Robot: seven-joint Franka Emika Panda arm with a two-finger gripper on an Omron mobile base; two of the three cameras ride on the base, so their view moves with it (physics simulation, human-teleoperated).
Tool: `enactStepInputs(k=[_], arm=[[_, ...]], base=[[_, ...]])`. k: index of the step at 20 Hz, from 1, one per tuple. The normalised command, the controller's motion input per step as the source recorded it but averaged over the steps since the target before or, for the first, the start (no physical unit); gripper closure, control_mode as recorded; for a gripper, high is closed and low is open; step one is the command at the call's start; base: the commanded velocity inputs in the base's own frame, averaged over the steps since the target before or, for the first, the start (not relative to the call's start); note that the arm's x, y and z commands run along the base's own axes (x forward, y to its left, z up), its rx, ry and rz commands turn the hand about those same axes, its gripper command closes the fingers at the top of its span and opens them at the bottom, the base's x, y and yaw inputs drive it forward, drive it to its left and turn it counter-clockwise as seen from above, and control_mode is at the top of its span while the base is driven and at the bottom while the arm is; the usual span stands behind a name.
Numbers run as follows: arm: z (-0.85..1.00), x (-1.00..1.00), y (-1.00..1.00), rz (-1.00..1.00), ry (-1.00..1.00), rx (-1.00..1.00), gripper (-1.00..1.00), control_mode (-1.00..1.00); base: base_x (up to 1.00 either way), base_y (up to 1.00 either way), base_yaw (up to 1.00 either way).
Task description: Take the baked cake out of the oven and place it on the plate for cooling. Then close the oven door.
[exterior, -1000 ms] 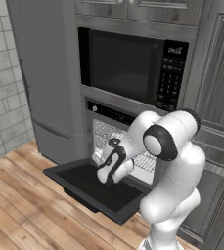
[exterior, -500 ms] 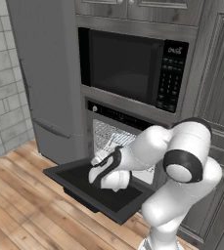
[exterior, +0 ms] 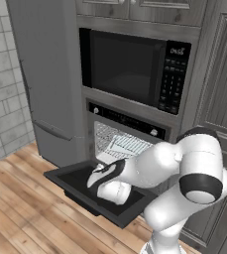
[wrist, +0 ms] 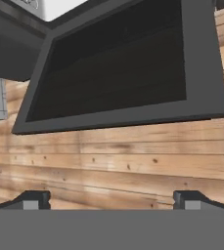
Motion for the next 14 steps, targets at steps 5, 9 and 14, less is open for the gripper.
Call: enactStepInputs(k=[5,9,14], arm=[[0.17,-0.18,0.47,0.04,0.05,-0.05,-1.00,-1.00],[0.18,-0.06,0.57,0.02,0.10,-0.16,-1.00,-1.00],[0.12,0.00,0.55,0.00,0.29,-0.19,-1.00,-1.00]], base=[[0.00,0.00,0.00],[0.00,0.00,0.00],[0.00,0.00,0.00]])
